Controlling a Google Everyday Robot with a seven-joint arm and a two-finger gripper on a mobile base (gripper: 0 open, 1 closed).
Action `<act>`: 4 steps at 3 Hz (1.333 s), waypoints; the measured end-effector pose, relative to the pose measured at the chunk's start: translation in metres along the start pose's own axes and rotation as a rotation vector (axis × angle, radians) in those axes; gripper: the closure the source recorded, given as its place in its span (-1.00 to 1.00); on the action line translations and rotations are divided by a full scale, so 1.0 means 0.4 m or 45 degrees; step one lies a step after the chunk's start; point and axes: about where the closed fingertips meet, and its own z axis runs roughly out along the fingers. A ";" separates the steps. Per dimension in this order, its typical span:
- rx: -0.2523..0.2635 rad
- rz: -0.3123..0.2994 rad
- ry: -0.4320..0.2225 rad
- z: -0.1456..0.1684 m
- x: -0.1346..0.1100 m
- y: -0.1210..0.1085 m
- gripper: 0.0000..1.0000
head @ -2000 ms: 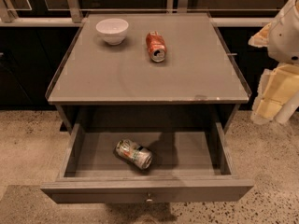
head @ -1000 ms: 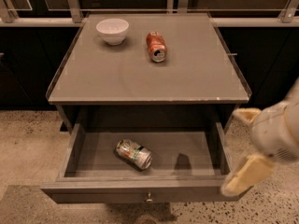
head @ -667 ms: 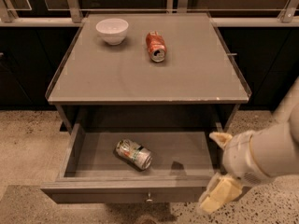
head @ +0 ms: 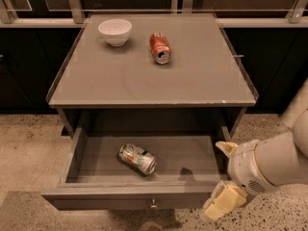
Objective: Pick 7up can from top drawer and place on counter
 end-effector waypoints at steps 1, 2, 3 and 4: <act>-0.084 -0.019 -0.054 0.099 -0.032 -0.009 -1.00; -0.120 -0.099 -0.129 0.181 -0.121 -0.035 -1.00; -0.123 -0.156 -0.209 0.241 -0.209 -0.049 -1.00; -0.110 -0.160 -0.219 0.247 -0.219 -0.054 -1.00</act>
Offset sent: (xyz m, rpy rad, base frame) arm 0.0897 0.1149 -0.0429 0.1719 -0.0641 0.1992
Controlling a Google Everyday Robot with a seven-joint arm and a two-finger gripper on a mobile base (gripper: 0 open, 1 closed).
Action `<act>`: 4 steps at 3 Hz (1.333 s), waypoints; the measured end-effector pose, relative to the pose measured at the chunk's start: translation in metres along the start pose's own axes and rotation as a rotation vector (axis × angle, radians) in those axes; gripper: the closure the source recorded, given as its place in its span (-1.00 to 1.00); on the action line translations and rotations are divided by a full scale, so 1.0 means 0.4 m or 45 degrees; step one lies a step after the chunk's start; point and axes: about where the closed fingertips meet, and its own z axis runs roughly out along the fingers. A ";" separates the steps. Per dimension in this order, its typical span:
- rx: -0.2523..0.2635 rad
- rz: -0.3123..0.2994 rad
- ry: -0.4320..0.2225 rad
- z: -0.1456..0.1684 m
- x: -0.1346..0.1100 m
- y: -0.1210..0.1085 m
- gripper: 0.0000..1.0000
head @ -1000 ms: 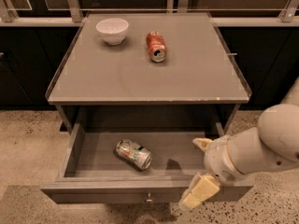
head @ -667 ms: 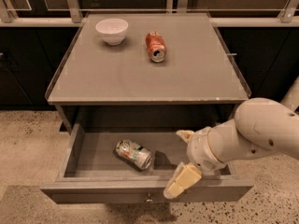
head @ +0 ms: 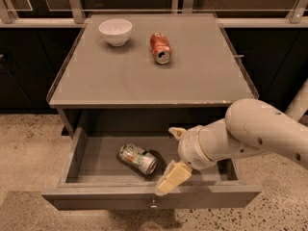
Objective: Pick 7up can from top drawer and place on counter
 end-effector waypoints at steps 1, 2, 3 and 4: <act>0.038 0.092 0.009 -0.002 0.033 0.009 -1.00; 0.032 0.120 -0.022 0.048 0.029 -0.010 -1.00; 0.022 0.122 -0.070 0.099 0.009 -0.037 -1.00; 0.014 0.098 -0.129 0.156 -0.033 -0.074 -1.00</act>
Offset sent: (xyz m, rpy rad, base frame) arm 0.0243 0.0189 -0.0458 0.0813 0.0646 -0.0971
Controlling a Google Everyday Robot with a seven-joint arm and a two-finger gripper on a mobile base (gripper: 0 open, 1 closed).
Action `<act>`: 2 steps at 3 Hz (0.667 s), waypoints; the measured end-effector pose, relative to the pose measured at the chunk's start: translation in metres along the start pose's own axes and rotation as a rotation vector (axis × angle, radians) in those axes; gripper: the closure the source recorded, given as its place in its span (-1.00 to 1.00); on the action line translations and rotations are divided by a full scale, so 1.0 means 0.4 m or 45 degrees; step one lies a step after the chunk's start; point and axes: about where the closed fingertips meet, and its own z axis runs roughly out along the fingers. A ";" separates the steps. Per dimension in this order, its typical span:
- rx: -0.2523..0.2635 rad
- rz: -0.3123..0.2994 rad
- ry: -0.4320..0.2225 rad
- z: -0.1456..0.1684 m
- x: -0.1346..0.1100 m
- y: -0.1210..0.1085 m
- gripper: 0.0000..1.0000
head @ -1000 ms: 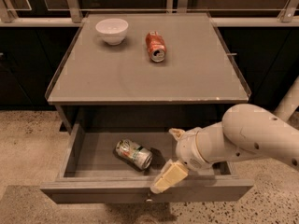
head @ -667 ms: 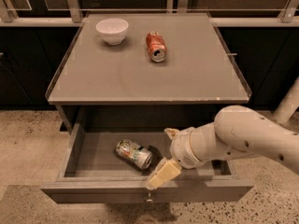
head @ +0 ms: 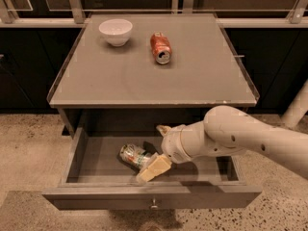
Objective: Pick 7up can from top drawer and place on counter
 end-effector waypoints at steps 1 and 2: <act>-0.001 0.002 -0.004 0.005 0.000 -0.003 -1.00; 0.007 0.051 0.006 -0.003 0.021 0.002 -1.00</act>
Offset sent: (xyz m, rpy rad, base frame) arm -0.0081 -0.0177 -0.0124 0.0049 0.0636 -0.0767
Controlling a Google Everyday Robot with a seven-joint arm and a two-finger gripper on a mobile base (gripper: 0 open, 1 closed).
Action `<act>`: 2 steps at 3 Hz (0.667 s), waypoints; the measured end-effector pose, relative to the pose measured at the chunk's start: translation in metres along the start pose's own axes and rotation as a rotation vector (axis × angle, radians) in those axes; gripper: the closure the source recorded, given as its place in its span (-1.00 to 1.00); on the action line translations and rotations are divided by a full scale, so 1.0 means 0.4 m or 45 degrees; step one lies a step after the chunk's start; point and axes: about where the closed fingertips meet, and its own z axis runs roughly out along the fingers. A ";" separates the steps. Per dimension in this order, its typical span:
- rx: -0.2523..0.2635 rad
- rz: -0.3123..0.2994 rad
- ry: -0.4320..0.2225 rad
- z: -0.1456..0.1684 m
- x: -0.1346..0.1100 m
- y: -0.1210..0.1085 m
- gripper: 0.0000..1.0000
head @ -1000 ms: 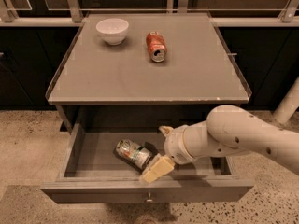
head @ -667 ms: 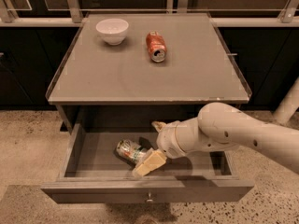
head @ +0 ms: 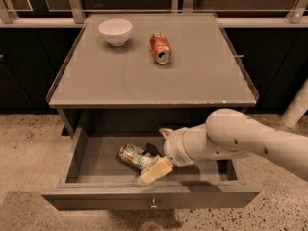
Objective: Pick 7up can from top drawer and place on counter
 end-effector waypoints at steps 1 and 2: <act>0.026 0.053 -0.002 0.023 0.023 -0.014 -1.00; 0.052 0.053 -0.026 0.063 0.015 -0.043 -1.00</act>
Offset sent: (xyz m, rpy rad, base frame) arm 0.0414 0.0167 -0.0340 0.0326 -0.0269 -0.0848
